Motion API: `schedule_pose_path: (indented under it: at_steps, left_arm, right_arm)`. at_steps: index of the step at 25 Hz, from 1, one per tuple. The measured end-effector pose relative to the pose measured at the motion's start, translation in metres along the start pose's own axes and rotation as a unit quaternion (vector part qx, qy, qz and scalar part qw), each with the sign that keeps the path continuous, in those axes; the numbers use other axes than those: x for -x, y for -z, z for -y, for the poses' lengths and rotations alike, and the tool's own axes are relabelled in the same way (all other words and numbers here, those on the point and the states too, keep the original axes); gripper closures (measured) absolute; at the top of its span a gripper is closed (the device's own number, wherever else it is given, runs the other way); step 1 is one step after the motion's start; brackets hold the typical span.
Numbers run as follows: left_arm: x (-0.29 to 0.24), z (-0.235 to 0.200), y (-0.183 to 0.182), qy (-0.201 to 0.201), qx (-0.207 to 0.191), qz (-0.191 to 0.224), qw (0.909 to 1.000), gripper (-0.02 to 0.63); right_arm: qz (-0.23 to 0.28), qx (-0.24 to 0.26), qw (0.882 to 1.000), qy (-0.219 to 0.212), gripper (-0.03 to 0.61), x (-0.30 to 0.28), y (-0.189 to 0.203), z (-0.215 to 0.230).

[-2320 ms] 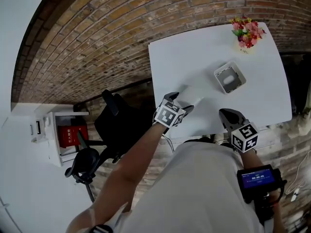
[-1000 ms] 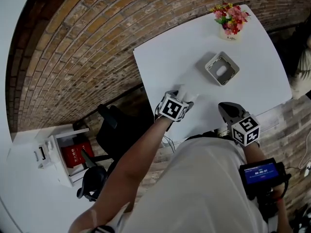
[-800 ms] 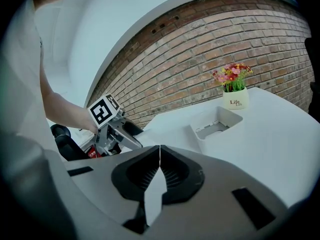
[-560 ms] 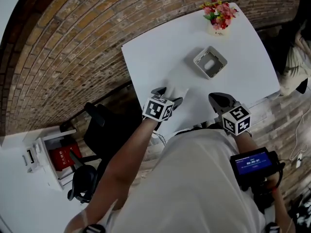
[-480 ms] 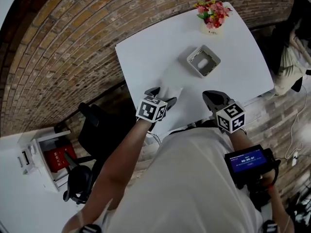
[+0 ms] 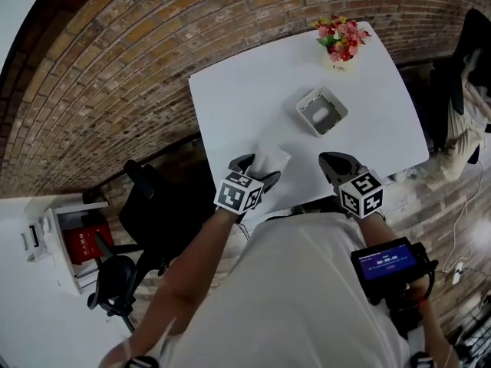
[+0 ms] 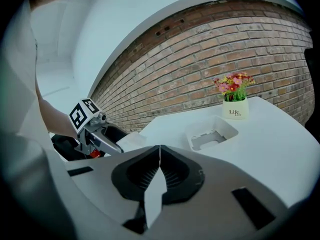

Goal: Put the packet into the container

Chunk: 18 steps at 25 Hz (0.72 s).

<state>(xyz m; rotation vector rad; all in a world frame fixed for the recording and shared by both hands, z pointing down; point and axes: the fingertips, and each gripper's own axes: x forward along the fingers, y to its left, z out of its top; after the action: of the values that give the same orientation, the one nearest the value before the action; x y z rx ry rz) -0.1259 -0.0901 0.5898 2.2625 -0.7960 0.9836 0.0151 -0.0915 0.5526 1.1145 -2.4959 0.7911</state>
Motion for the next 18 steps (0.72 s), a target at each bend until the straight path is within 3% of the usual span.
schedule_pose_path:
  at_steps: [8, 18]
  left_arm:
    - [-0.002, 0.008, -0.016, -0.023, 0.027, 0.017, 0.9992, 0.233]
    - [-0.018, 0.017, -0.063, -0.031, 0.021, 0.029, 0.9989, 0.235]
  right_arm:
    - [-0.014, 0.004, 0.999, -0.029, 0.568, 0.008, 0.0, 0.018]
    - [-0.015, -0.003, 0.999, -0.038, 0.568, 0.017, -0.005, 0.054]
